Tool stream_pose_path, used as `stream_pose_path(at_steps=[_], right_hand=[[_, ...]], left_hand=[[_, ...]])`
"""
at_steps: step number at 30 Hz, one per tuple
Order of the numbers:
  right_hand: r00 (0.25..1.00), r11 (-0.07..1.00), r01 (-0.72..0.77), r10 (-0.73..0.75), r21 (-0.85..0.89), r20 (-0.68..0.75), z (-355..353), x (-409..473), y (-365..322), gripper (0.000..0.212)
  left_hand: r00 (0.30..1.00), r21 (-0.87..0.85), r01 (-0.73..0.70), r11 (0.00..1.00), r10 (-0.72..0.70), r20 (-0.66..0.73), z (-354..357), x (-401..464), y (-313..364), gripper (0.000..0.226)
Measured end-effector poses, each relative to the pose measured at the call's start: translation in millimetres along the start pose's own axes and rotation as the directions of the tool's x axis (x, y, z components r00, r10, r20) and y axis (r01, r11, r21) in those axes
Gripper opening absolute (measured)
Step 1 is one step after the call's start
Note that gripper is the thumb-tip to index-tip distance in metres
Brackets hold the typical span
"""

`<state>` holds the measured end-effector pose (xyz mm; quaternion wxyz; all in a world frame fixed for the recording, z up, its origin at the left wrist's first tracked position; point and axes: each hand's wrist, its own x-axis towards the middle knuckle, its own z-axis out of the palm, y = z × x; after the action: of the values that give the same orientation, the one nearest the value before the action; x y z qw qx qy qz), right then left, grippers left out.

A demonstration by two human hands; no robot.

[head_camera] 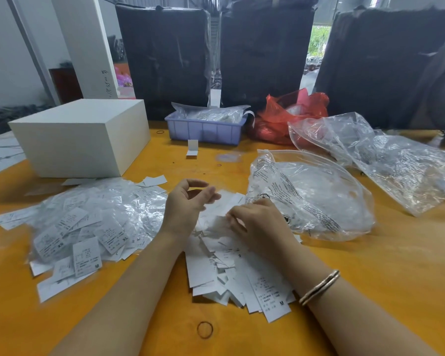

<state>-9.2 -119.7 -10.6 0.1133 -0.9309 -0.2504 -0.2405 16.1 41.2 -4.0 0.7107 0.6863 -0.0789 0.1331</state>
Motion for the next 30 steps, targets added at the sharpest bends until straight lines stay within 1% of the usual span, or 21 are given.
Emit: stream_pose_path(at_steps=[4, 5, 7, 8, 9, 11, 13, 14, 15, 16, 17, 19, 20, 21, 23, 25, 27, 30], right_hand=[[0.971, 0.982, -0.062, 0.1, 0.178, -0.215, 3, -1, 4, 0.006], [0.957, 0.97, -0.065, 0.127, 0.233, -0.26, 4, 0, 6, 0.004], [0.925, 0.926, -0.07, 0.199, 0.37, -0.323, 4, 0, 9, 0.006], [0.909, 0.883, -0.09, 0.261, 0.461, -0.324, 3, 0, 11, 0.01], [0.896, 0.817, -0.124, 0.336, 0.563, -0.291, 2, 0, 12, 0.014], [0.875, 0.638, -0.195, 0.457, 0.745, -0.162, 0, -1, 14, 0.022], [0.861, 0.482, -0.21, 0.503, 0.851, -0.072, -2, -1, 15, 0.021], [0.857, 0.432, -0.208, 0.512, 0.878, -0.049, -3, -1, 15, 0.018], [0.856, 0.414, -0.209, 0.516, 0.886, -0.039, -4, -1, 15, 0.016], [0.857, 0.436, -0.218, 0.514, 0.873, -0.043, -4, -1, 16, 0.017], [0.863, 0.484, -0.231, 0.502, 0.844, -0.052, -3, -2, 16, 0.019], [0.879, 0.564, -0.254, 0.474, 0.786, -0.056, 0, -1, 17, 0.013], [0.886, 0.583, -0.259, 0.46, 0.77, -0.051, 1, -1, 17, 0.012], [0.893, 0.593, -0.257, 0.447, 0.763, -0.047, 1, -1, 17, 0.017], [0.903, 0.575, -0.239, 0.429, 0.782, -0.039, 2, -1, 17, 0.029], [0.894, 0.527, -0.23, 0.446, 0.818, -0.036, 2, -1, 18, 0.038], [0.88, 0.496, -0.224, 0.472, 0.839, -0.044, 2, -1, 18, 0.037], [0.867, 0.494, -0.219, 0.494, 0.841, -0.064, 2, -1, 20, 0.033]], left_hand=[[1.0, -0.04, 0.027, 0.999, -0.026, 0.013, 0, 1, -1, 0.011], [0.999, -0.044, 0.031, 0.999, -0.03, 0.015, 0, 1, -1, 0.013], [0.999, -0.059, 0.04, 0.997, -0.039, 0.023, 0, 1, 0, 0.019], [0.999, -0.069, 0.048, 0.996, -0.046, 0.03, 0, 1, 0, 0.022], [0.998, -0.078, 0.055, 0.995, -0.052, 0.037, 0, 1, 0, 0.025], [0.997, -0.084, 0.061, 0.995, -0.057, 0.049, 0, 1, 0, 0.027], [0.997, -0.092, 0.056, 0.994, -0.052, 0.052, 1, 1, 0, 0.025], [0.998, -0.097, 0.052, 0.994, -0.047, 0.05, 1, 1, 0, 0.024], [0.998, -0.098, 0.045, 0.994, -0.041, 0.045, 1, 1, -1, 0.023], [0.999, -0.095, 0.038, 0.995, -0.035, 0.037, 1, 1, -1, 0.022], [0.999, -0.089, 0.031, 0.996, -0.029, 0.029, 1, 1, -2, 0.022], [1.0, -0.079, 0.017, 0.997, -0.015, 0.026, 1, 1, -2, 0.022], [0.999, -0.077, 0.013, 0.997, -0.01, 0.031, 1, 0, -2, 0.022], [0.999, -0.075, 0.011, 0.997, -0.008, 0.037, 1, 0, -2, 0.022], [0.999, -0.065, 0.014, 0.998, -0.011, 0.047, 2, 0, -1, 0.023], [0.998, -0.042, 0.019, 0.999, -0.017, 0.052, 2, 0, -1, 0.025], [0.998, -0.044, 0.033, 0.998, -0.031, 0.049, 2, -1, -1, 0.028], [0.996, -0.153, 0.084, 0.985, -0.077, 0.05, 0, 1, -1, 0.034]])
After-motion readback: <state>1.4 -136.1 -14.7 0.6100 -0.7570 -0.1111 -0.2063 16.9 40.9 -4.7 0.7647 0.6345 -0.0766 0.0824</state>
